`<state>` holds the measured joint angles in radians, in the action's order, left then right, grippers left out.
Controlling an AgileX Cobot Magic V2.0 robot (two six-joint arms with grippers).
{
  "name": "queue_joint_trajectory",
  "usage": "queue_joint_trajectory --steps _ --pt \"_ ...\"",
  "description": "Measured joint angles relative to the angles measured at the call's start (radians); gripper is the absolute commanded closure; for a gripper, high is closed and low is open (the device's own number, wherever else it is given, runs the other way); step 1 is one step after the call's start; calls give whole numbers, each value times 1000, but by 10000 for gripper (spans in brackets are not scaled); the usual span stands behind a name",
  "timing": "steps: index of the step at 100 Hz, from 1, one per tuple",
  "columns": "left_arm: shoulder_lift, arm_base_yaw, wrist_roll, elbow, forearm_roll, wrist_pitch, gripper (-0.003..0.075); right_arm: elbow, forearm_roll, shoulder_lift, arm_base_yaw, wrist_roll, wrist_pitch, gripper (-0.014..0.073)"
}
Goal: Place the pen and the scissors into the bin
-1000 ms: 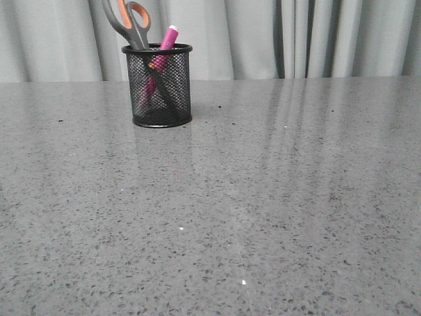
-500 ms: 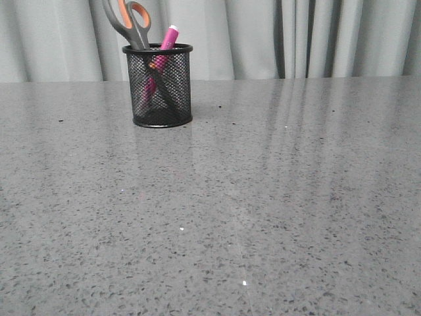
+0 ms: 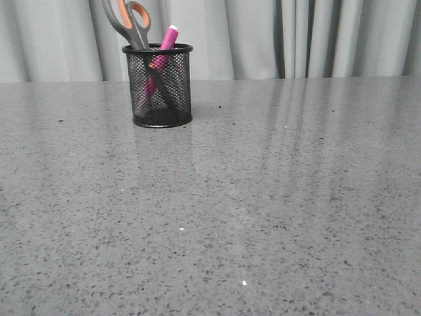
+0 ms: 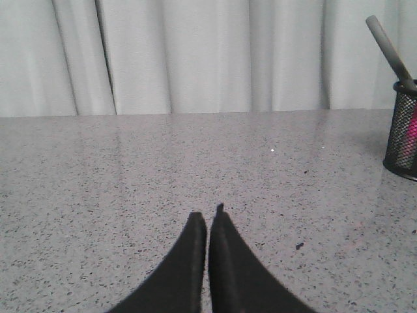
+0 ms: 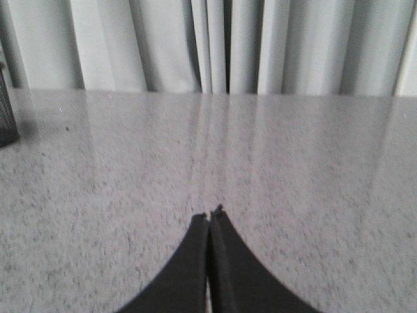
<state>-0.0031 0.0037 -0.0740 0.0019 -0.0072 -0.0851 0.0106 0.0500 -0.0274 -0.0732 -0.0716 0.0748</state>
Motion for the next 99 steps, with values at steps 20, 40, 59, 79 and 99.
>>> queue_joint_trajectory --steps 20,40,59,79,99 --pt "0 0 0 0 0 0 739 0 -15 35 7 4 99 665" --pt "0 0 0 0 0 0 739 0 -44 37 7 5 130 665" --pt "0 0 0 0 0 0 739 0 -50 37 7 5 128 665" --pt "0 0 0 0 0 0 739 0 -50 37 7 5 127 665" --pt "0 0 0 0 0 0 739 0 -50 37 7 5 124 665"
